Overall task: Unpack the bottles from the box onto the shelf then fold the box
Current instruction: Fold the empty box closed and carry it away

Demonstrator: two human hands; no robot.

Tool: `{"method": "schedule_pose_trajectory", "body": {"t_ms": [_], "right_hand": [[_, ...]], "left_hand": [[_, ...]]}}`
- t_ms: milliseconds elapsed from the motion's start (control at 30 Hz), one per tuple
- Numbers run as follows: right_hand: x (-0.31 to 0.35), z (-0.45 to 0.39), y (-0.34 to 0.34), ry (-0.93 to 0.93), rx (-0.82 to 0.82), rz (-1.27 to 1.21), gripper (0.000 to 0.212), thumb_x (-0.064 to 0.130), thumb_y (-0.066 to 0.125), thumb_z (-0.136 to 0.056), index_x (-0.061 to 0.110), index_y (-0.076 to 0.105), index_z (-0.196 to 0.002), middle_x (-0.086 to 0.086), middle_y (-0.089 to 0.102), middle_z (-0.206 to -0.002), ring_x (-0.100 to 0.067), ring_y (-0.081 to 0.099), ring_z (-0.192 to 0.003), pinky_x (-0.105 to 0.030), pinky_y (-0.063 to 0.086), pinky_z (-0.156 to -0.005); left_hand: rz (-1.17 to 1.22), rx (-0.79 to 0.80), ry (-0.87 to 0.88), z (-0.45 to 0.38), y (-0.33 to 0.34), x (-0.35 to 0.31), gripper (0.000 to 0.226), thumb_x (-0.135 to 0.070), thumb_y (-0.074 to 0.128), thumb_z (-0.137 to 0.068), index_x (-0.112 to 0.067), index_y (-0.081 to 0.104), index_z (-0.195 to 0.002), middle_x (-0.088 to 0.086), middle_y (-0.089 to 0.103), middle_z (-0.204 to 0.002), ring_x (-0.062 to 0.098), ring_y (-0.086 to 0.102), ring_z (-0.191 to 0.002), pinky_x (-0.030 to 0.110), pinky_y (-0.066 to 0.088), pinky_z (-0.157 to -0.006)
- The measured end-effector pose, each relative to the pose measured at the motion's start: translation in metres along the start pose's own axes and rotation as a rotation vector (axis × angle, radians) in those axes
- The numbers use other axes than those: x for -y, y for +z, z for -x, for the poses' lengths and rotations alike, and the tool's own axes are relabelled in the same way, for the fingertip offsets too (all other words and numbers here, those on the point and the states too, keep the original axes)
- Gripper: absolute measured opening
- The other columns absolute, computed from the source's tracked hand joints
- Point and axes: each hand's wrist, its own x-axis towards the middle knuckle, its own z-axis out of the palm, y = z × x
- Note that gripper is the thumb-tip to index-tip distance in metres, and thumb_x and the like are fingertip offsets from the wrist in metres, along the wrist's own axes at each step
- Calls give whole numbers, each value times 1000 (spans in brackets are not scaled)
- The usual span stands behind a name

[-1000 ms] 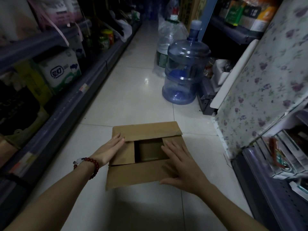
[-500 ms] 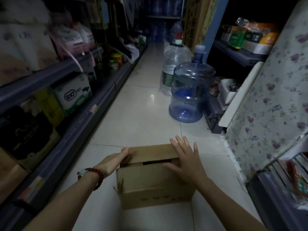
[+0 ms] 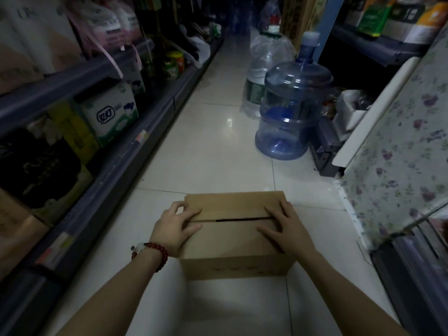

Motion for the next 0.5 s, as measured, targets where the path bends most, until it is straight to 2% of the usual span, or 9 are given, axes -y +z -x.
{"method": "schedule_pose_trajectory", "body": {"t_ms": [67, 100, 167, 233, 333, 400, 500], "right_hand": [[-3, 3, 0, 60, -6, -33, 71, 69, 57, -76, 54, 30, -140, 11, -12, -161, -26, -9, -149, -53, 22, -114], [-5, 4, 0, 97, -10, -52, 71, 70, 58, -74, 58, 29, -138, 12, -15, -160, -31, -12, -148, -56, 21, -114], [-5, 6, 2, 150, -3, -101, 72, 72, 60, -71, 64, 28, -134, 8, -14, -161, -38, -4, -148, -57, 25, -112], [-4, 5, 2, 172, -2, -167, 74, 73, 62, -68, 65, 28, -133, -1, -2, -162, -38, 17, -145, -53, 32, -111], [-1, 5, 0, 186, -15, -271, 78, 66, 66, -72, 56, 29, -140, -9, 36, -151, -31, 45, -130, -42, 43, -103], [5, 8, -4, 191, -34, -330, 77, 57, 70, -75, 49, 33, -142, -7, 48, -142, -28, 51, -124, -36, 45, -100], [20, 18, -26, 210, -59, -362, 72, 49, 72, -78, 45, 37, -141, -7, 52, -135, -26, 52, -121, -31, 44, -97]], "left_hand": [[97, 40, -77, -1, 5, 0, 48, -53, 48, -90, -45, 42, -137, 5, 16, -155, 31, 28, -139, 42, 27, -115], [152, 67, -99, -2, 7, -1, 46, -50, 46, -92, -47, 39, -138, 10, 16, -156, 32, 27, -140, 41, 25, -115], [239, 90, -109, -3, 10, -4, 45, -45, 42, -96, -47, 34, -140, 12, 32, -152, 31, 37, -135, 35, 27, -112], [338, 92, -137, -2, 12, -8, 44, -43, 39, -97, -47, 32, -141, 8, 40, -149, 30, 42, -131, 33, 30, -110], [389, 90, -175, -5, 14, -10, 43, -45, 36, -98, -49, 30, -140, 9, 39, -149, 31, 43, -130, 37, 31, -110], [396, 75, -189, -8, 9, -15, 43, -41, 40, -98, -48, 33, -140, 8, 40, -149, 31, 43, -130, 36, 31, -111], [457, 98, -219, -4, -12, -32, 49, -36, 52, -93, -46, 37, -138, 8, 44, -145, 29, 46, -127, 35, 35, -109]]}}
